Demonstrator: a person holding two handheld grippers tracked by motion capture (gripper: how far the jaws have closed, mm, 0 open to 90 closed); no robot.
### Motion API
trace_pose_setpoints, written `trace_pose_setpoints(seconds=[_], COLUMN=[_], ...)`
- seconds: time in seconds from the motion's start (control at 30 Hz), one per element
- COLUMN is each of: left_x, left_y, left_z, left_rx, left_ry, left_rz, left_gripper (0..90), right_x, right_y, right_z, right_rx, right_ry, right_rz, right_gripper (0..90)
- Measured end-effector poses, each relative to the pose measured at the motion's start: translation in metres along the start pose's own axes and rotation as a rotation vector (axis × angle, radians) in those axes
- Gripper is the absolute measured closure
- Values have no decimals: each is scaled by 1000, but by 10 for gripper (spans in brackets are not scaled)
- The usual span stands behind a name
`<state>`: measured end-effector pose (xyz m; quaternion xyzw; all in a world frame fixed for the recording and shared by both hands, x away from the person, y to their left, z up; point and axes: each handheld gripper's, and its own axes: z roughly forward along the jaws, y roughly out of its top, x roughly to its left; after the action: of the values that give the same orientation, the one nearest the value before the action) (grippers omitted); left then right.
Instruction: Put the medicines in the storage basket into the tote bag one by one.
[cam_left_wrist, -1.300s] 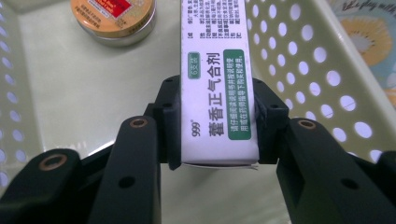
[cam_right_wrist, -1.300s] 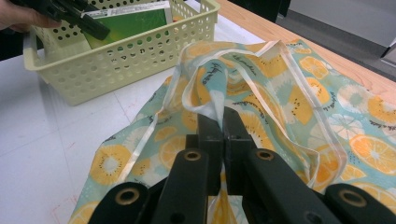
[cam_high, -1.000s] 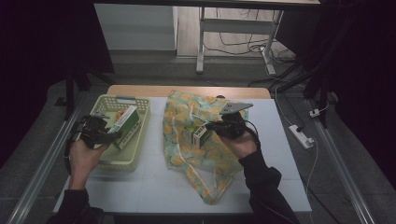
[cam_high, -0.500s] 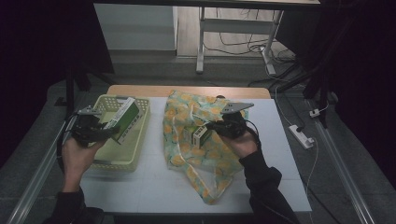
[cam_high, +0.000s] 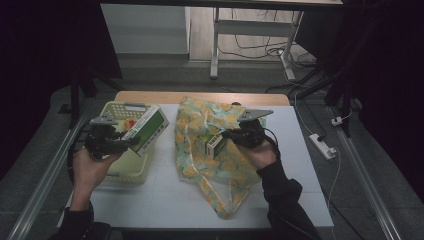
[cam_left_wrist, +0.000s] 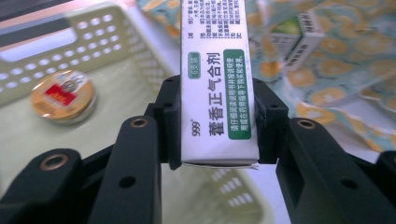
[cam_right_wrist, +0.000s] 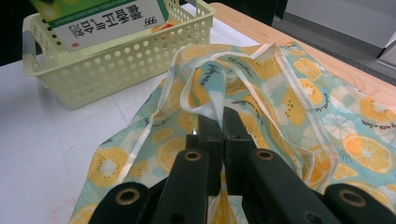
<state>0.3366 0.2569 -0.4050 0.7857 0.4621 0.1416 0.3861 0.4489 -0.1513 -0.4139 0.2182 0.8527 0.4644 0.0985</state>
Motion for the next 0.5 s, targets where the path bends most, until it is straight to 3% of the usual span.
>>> trace_pose_setpoints(seconds=[0.5], left_x=[-42], left_y=[5], left_z=[20], left_rx=[56], left_ry=[-142], left_rz=[80], left_gripper=[622], right_x=[0], right_y=[-1], right_z=[1], right_rx=[2], right_ry=[-8], right_rz=[0], right_gripper=[893])
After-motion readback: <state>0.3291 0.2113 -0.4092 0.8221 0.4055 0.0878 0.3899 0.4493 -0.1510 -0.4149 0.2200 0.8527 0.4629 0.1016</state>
